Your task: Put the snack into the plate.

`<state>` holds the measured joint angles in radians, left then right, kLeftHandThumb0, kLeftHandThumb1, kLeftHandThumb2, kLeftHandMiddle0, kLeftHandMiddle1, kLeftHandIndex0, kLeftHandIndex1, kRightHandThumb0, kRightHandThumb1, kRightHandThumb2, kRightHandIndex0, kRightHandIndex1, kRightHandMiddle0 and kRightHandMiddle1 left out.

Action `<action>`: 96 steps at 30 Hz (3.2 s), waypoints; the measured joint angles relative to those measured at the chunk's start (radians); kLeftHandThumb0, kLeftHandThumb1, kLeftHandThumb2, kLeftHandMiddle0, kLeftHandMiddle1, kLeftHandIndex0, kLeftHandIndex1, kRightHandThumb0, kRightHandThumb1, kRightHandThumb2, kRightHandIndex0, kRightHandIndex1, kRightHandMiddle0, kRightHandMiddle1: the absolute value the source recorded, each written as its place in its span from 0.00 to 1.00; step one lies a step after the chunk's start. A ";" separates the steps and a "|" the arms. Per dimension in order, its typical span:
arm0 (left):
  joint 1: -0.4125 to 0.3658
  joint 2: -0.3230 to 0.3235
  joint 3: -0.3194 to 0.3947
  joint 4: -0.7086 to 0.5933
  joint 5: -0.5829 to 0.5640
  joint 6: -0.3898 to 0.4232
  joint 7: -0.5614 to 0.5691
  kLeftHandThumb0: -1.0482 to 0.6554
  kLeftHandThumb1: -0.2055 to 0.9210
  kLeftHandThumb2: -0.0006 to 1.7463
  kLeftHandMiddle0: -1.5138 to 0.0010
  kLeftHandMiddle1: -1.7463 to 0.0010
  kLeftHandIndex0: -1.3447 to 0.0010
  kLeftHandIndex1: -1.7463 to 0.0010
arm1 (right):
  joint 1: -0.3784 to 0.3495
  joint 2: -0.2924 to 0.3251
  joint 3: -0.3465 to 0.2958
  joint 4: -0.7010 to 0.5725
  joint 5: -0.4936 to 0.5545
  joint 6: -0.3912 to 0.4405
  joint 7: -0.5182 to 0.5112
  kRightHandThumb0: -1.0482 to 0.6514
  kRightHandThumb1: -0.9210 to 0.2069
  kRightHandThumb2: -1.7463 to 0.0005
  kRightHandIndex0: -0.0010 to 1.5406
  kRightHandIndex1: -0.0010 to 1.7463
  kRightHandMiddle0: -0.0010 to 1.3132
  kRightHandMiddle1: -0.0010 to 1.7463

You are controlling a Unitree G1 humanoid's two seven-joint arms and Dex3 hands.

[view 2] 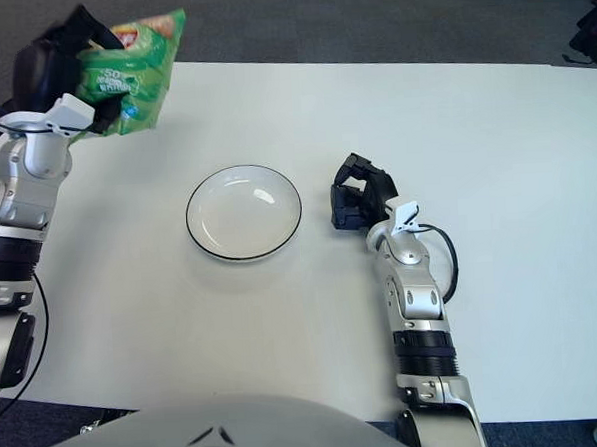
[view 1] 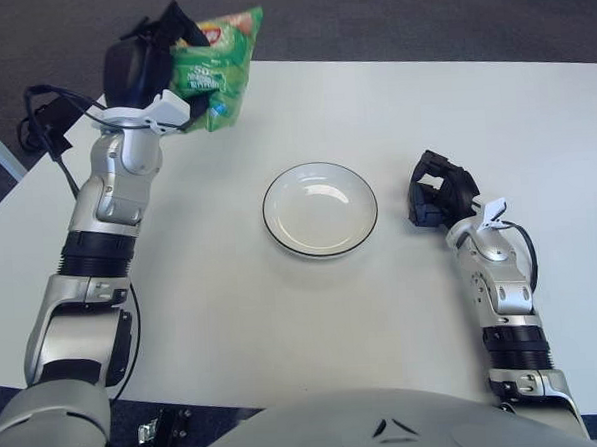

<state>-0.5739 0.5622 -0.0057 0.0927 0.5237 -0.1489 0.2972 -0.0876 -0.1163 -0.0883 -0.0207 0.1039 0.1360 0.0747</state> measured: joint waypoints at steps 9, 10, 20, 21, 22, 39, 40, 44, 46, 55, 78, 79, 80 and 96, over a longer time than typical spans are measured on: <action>0.033 -0.024 0.032 -0.002 -0.006 -0.089 0.075 0.61 0.08 1.00 0.36 0.09 0.47 0.00 | 0.001 0.000 0.000 0.000 0.000 0.000 0.000 0.32 0.58 0.21 0.72 1.00 0.50 1.00; 0.033 -0.026 0.034 -0.002 -0.010 -0.099 0.074 0.61 0.08 1.00 0.35 0.09 0.47 0.00 | 0.001 0.000 0.001 0.000 0.000 0.000 0.000 0.32 0.58 0.21 0.72 1.00 0.50 1.00; 0.051 -0.043 0.042 -0.066 -0.044 -0.170 0.031 0.61 0.07 1.00 0.34 0.11 0.46 0.00 | 0.000 -0.001 0.001 0.000 -0.001 0.000 0.000 0.32 0.58 0.21 0.72 1.00 0.50 1.00; 0.055 -0.051 0.040 -0.075 -0.044 -0.174 0.031 0.61 0.07 1.00 0.34 0.10 0.46 0.00 | 0.000 -0.001 0.001 0.000 -0.001 0.000 0.000 0.32 0.58 0.21 0.72 1.00 0.50 1.00; 0.059 -0.061 0.036 -0.083 -0.044 -0.178 0.031 0.61 0.07 1.00 0.34 0.10 0.46 0.00 | 0.001 -0.001 0.001 0.000 -0.001 0.000 0.000 0.32 0.58 0.21 0.72 1.00 0.50 1.00; 0.098 -0.126 -0.038 -0.144 -0.125 -0.197 -0.214 0.61 0.09 1.00 0.37 0.07 0.47 0.00 | -0.002 -0.001 0.006 -0.001 -0.004 0.001 -0.002 0.32 0.58 0.21 0.72 1.00 0.50 1.00; 0.105 -0.131 -0.039 -0.163 -0.126 -0.191 -0.226 0.61 0.09 1.00 0.37 0.07 0.47 0.00 | -0.002 -0.001 0.006 -0.001 -0.004 0.001 -0.003 0.32 0.58 0.21 0.71 1.00 0.50 1.00; 0.127 -0.148 -0.047 -0.198 -0.139 -0.185 -0.267 0.61 0.09 1.00 0.37 0.07 0.47 0.00 | -0.001 -0.001 0.007 -0.001 -0.004 0.002 -0.004 0.32 0.59 0.21 0.72 1.00 0.50 1.00; 0.135 -0.157 -0.050 -0.197 -0.140 -0.193 -0.270 0.61 0.09 1.00 0.36 0.08 0.47 0.00 | 0.000 -0.001 0.007 -0.002 -0.004 0.003 -0.004 0.32 0.59 0.21 0.72 1.00 0.50 1.00; 0.150 -0.174 -0.079 -0.147 -0.152 -0.287 -0.293 0.61 0.10 1.00 0.38 0.06 0.47 0.00 | 0.000 -0.001 0.008 -0.003 -0.004 0.005 -0.004 0.32 0.60 0.20 0.73 1.00 0.51 1.00; 0.232 -0.217 -0.179 -0.099 -0.219 -0.387 -0.437 0.61 0.15 0.97 0.40 0.05 0.52 0.00 | -0.002 -0.001 0.020 -0.018 -0.007 0.026 -0.018 0.32 0.60 0.20 0.73 1.00 0.51 1.00; 0.233 -0.214 -0.182 -0.093 -0.214 -0.394 -0.439 0.61 0.15 0.97 0.40 0.05 0.52 0.00 | -0.002 -0.001 0.021 -0.019 -0.008 0.028 -0.019 0.32 0.60 0.20 0.73 1.00 0.51 1.00; 0.235 -0.211 -0.184 -0.089 -0.204 -0.400 -0.442 0.61 0.16 0.96 0.41 0.05 0.52 0.00 | -0.002 -0.001 0.022 -0.020 -0.008 0.030 -0.020 0.32 0.59 0.20 0.73 1.00 0.51 1.00; 0.274 -0.162 -0.228 -0.061 -0.100 -0.427 -0.467 0.61 0.22 0.93 0.44 0.04 0.56 0.00 | 0.000 -0.001 0.025 -0.023 -0.012 0.034 -0.027 0.32 0.57 0.22 0.72 1.00 0.50 1.00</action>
<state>-0.2996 0.4000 -0.2338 0.0317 0.4242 -0.5756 -0.1694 -0.0878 -0.1177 -0.0636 -0.0437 0.0921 0.1697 0.0482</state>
